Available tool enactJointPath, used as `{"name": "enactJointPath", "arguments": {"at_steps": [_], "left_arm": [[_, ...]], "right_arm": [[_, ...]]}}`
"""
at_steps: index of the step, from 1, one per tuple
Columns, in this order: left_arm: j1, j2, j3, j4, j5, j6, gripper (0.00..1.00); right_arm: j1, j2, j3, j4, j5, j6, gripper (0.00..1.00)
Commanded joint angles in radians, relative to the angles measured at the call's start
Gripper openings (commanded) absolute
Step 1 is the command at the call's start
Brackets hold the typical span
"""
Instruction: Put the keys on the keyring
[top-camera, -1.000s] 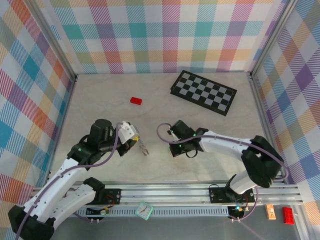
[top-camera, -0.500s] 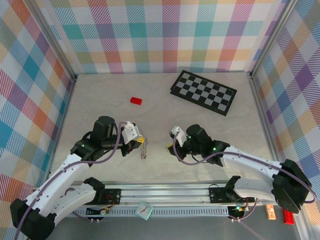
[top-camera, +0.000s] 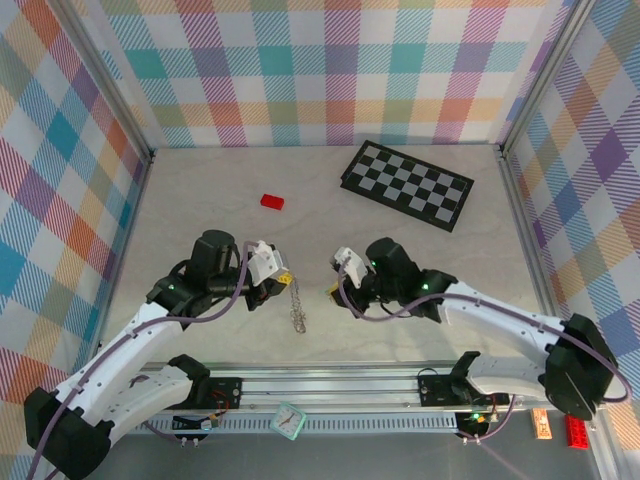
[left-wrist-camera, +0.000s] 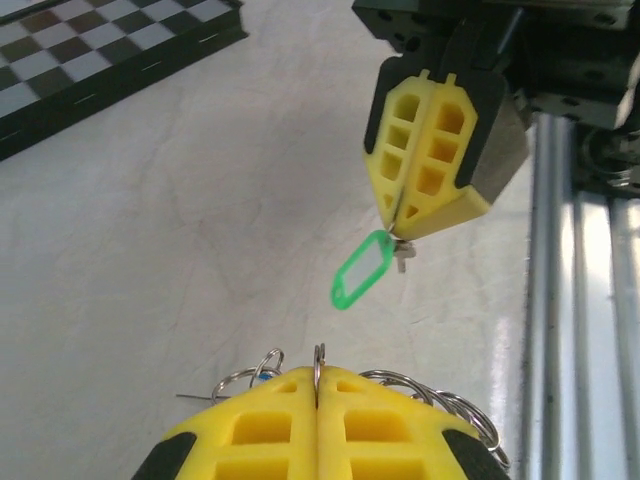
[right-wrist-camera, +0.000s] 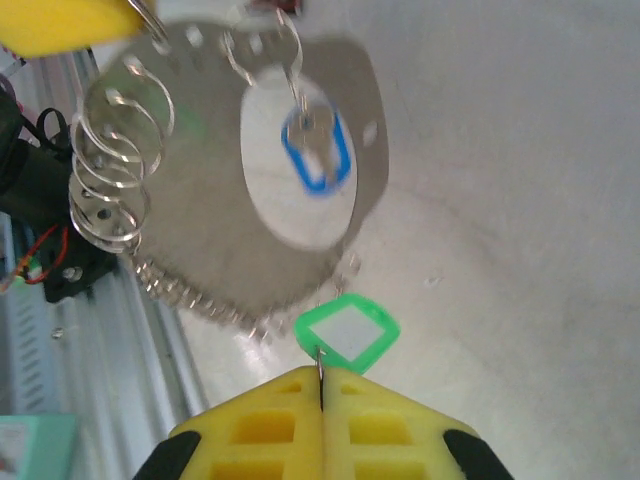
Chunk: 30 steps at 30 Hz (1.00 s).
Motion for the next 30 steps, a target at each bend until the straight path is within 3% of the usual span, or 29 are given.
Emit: {"name": "enactJointPath", "arguments": {"at_steps": [1,5,8,18,30], "left_arm": [[-0.008,-0.031,-0.005,0.089,-0.089,-0.008,0.00],[-0.008,-0.027,-0.013,0.101,-0.065,-0.010,0.00],[-0.008,-0.028,-0.012,0.105,-0.053,-0.010,0.00],[-0.007,-0.034,-0.015,0.108,-0.046,-0.006,0.00],[-0.008,-0.054,-0.028,0.073,-0.088,0.006,0.00]], "right_arm": [[0.011,0.068,0.078,-0.305,-0.081,0.193,0.00],[0.052,0.149,0.143,-0.503,-0.123,0.253,0.00],[0.055,0.192,0.164,-0.556,-0.121,0.264,0.00],[0.005,0.466,0.301,-0.494,-0.006,0.185,0.00],[-0.062,0.568,0.313,-0.383,0.064,0.219,0.01]]}}
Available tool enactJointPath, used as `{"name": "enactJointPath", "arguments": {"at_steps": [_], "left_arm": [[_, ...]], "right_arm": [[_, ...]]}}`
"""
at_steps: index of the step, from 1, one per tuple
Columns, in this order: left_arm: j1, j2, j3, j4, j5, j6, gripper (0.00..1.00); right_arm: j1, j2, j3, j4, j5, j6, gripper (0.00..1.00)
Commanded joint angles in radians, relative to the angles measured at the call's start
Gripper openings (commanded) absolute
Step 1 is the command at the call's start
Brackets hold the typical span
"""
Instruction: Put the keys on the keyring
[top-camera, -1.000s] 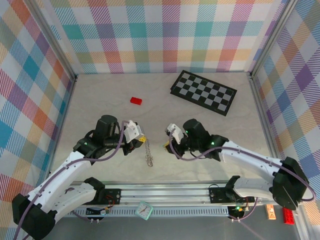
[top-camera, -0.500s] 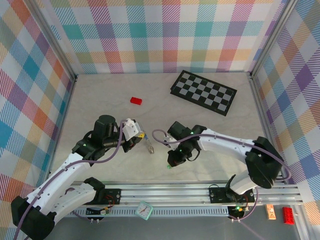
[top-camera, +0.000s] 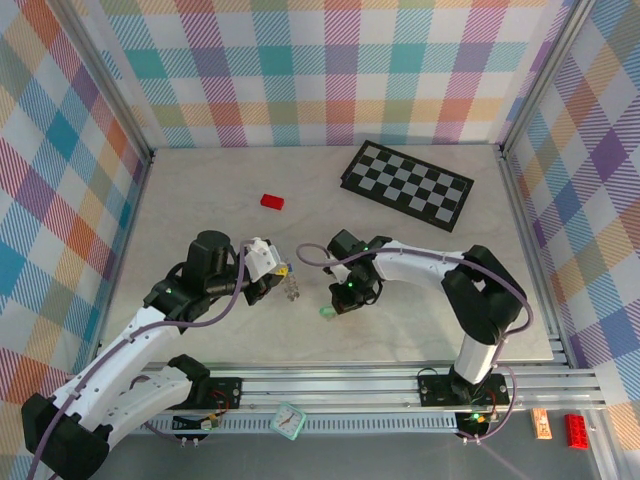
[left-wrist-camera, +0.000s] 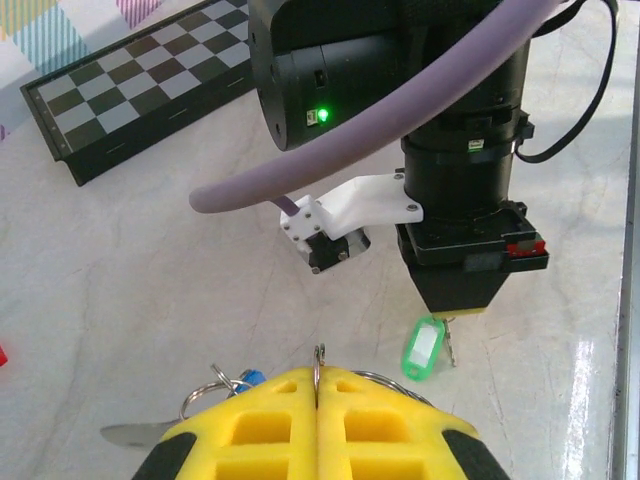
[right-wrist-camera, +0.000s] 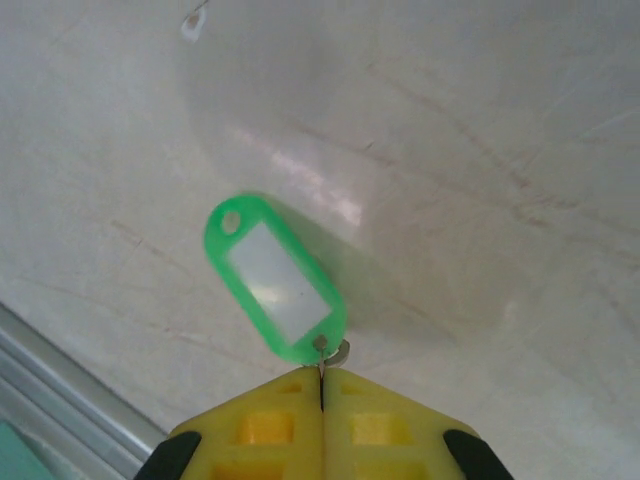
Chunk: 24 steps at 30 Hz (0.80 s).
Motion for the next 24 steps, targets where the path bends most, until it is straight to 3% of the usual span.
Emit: {"name": "enactJointPath", "arguments": {"at_steps": [1,13,24], "left_arm": [[-0.008,-0.033,-0.014,0.013,-0.017,0.009,0.00],[-0.008,-0.030,-0.022,0.016,-0.026,0.009,0.00],[-0.008,-0.035,-0.020,0.014,-0.027,0.009,0.00]], "right_arm": [[-0.015,0.025,0.011,0.036,0.027,0.015,0.03],[-0.028,0.040,0.000,0.068,0.029,0.029,0.17],[-0.029,0.038,-0.002,0.051,0.038,0.026,0.12]]}}
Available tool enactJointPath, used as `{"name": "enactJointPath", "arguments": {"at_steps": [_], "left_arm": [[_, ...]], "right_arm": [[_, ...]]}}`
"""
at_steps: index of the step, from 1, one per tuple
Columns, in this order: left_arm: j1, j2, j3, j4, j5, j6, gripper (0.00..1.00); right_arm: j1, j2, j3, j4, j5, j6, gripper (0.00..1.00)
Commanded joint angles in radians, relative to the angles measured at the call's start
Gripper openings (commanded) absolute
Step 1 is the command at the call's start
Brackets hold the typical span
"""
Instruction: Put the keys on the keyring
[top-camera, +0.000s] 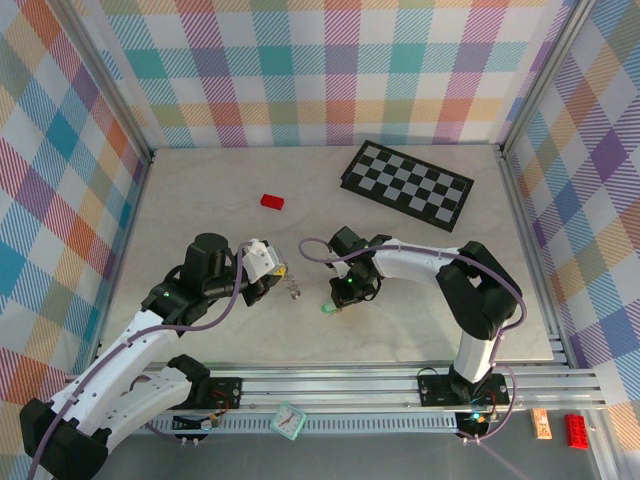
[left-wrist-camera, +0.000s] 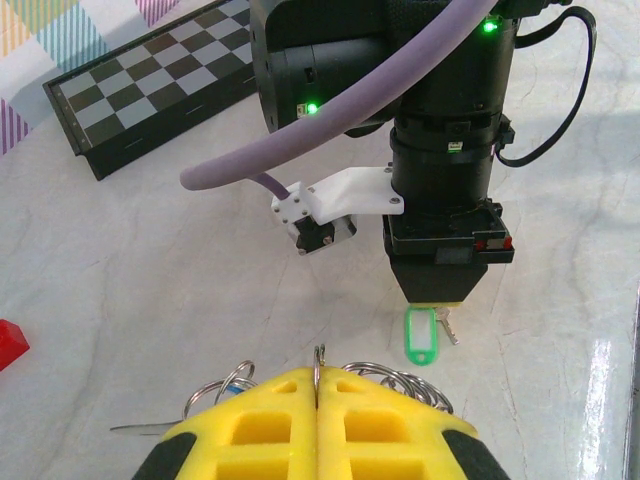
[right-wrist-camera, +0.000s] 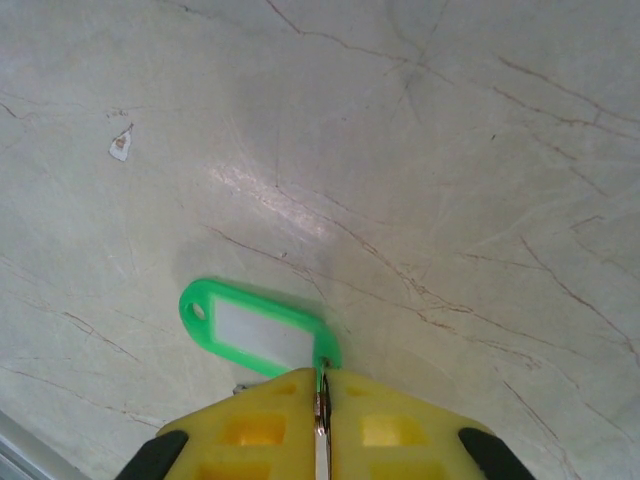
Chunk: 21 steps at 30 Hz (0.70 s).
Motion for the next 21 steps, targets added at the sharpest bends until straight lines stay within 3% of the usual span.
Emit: {"name": "enactJointPath", "arguments": {"at_steps": [1,15,21], "left_arm": [[-0.007,-0.011,-0.005,0.015,0.001,0.009,0.00],[-0.007,-0.014,-0.002,0.001,0.000,0.014,0.00],[-0.007,-0.011,0.001,-0.006,0.006,0.014,0.00]], "right_arm": [[-0.006,0.008,-0.001,-0.021,0.000,0.004,0.13],[-0.009,0.008,-0.006,-0.030,0.006,-0.005,0.07],[-0.015,-0.075,-0.048,0.011,0.027,-0.010,0.00]]}}
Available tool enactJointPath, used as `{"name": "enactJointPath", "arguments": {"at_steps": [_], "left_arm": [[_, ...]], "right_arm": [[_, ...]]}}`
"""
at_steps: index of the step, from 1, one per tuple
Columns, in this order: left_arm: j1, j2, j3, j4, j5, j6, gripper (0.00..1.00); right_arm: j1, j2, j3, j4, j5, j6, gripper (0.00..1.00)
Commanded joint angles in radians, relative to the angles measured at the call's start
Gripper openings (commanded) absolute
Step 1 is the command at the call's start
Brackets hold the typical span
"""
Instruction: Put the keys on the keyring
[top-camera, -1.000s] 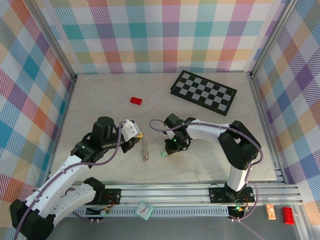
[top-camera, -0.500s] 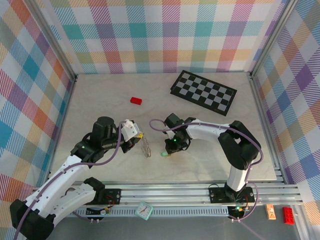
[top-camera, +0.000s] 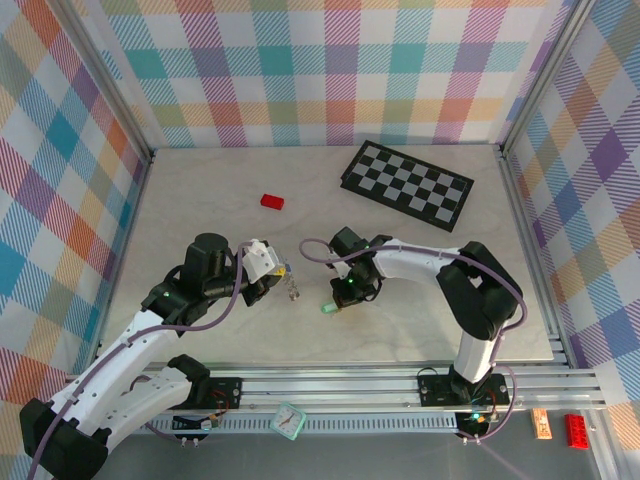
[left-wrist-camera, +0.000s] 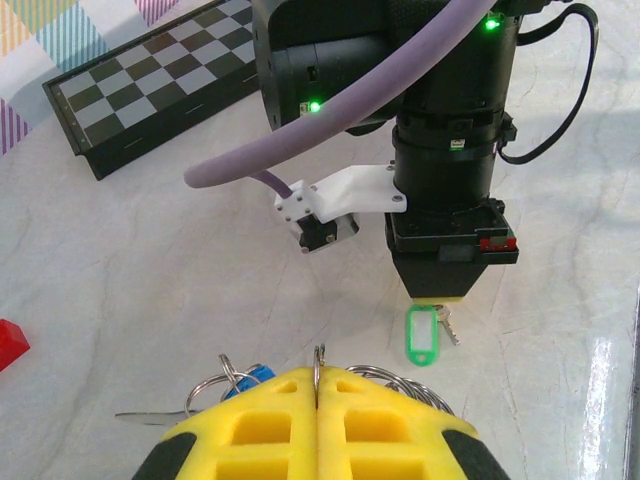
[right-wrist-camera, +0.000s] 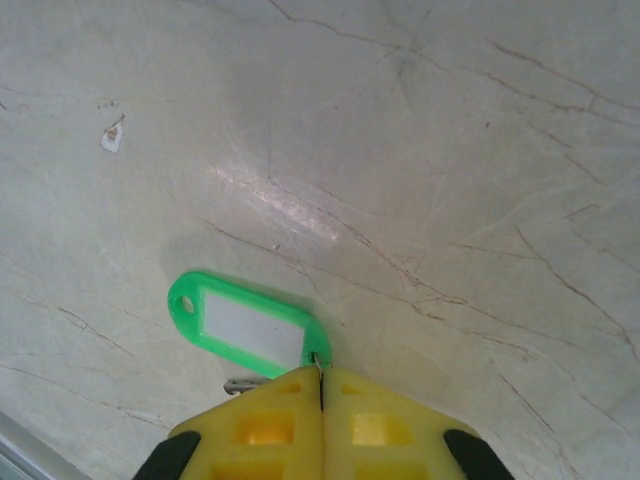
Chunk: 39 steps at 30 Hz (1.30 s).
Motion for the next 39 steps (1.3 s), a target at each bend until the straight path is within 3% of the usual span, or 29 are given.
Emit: {"name": "enactJointPath", "arguments": {"at_steps": [1,10,21,23,31,35,39], "left_arm": [[-0.007,-0.009,0.003,-0.004,0.008,0.009,0.00],[-0.009,0.026,0.021,-0.013,0.077,-0.013,0.00],[-0.026,0.094,0.049,-0.002,0.180,-0.070,0.00],[-0.034,0.100,0.046,0.011,0.191,-0.078,0.00],[-0.047,0.131,0.054,0.047,0.249,-0.142,0.00],[-0.052,0.129,0.044,0.054,0.259,-0.141,0.00],[-0.059,0.131,0.036,0.054,0.262,-0.106,0.00]], "right_arm": [[-0.009,-0.100,-0.049,0.031,0.027,-0.017,0.00],[-0.001,-0.502,-0.281,0.376,-0.052,-0.198,0.00],[0.021,-0.688,-0.333,0.503,-0.140,-0.350,0.00],[0.035,-0.705,-0.334,0.505,-0.155,-0.400,0.00],[0.131,-0.748,-0.336,0.536,-0.010,-0.749,0.00],[0.137,-0.703,-0.273,0.447,-0.082,-0.798,0.00],[0.136,-0.631,-0.189,0.349,-0.210,-0.743,0.00]]}}
